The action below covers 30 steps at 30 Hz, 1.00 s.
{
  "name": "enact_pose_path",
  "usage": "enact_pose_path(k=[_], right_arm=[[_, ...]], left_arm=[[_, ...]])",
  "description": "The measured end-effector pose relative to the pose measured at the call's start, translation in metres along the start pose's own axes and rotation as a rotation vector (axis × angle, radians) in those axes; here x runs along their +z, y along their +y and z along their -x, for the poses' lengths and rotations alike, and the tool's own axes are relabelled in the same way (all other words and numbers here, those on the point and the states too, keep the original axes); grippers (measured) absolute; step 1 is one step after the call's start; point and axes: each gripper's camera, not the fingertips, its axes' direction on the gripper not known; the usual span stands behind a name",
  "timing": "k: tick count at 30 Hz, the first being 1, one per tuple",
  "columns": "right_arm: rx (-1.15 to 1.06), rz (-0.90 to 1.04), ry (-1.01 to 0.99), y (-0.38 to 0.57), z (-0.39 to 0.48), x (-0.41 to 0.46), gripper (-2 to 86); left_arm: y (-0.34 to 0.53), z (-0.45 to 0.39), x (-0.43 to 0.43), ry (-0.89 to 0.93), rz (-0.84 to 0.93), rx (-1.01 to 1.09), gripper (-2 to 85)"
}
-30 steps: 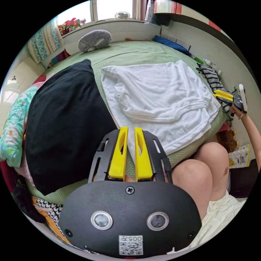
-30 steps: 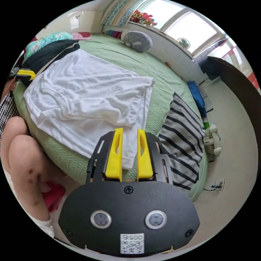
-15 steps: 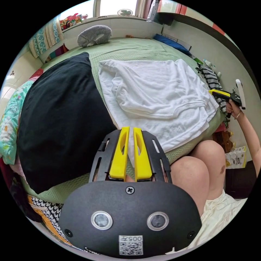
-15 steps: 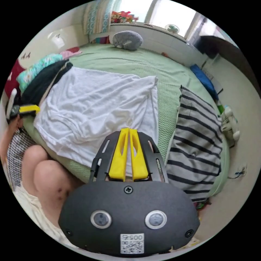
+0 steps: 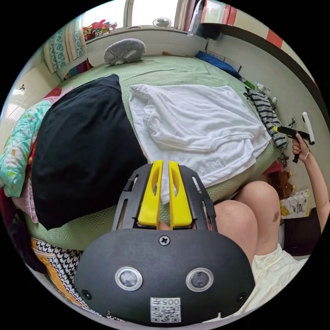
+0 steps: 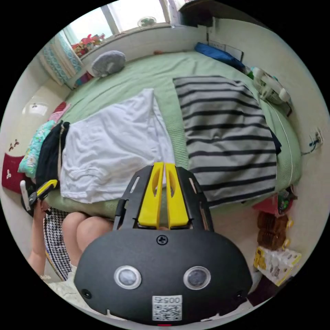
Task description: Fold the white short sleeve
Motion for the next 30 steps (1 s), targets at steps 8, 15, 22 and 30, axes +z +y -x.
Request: enact_pose_path(k=[8, 15, 22, 30], right_arm=[[-0.202, -0.068, -0.049, 0.051, 0.049, -0.014, 0.8], [-0.346, -0.109, -0.045, 0.11, 0.107, -0.014, 0.2], [-0.346, -0.184, 0.011, 0.133, 0.117, -0.028, -0.5], [-0.304, -0.258, 0.012, 0.158, 0.126, -0.043, -0.9]], left_arm=[[-0.016, -0.014, -0.007, -0.109, -0.084, 0.069, 9.9], [-0.058, -0.016, 0.026, -0.218, -0.027, 0.073, 9.3], [-0.081, -0.008, 0.052, -0.236, 0.038, 0.035, 5.3], [-0.078, -0.006, 0.04, -0.16, 0.082, -0.036, 1.2]])
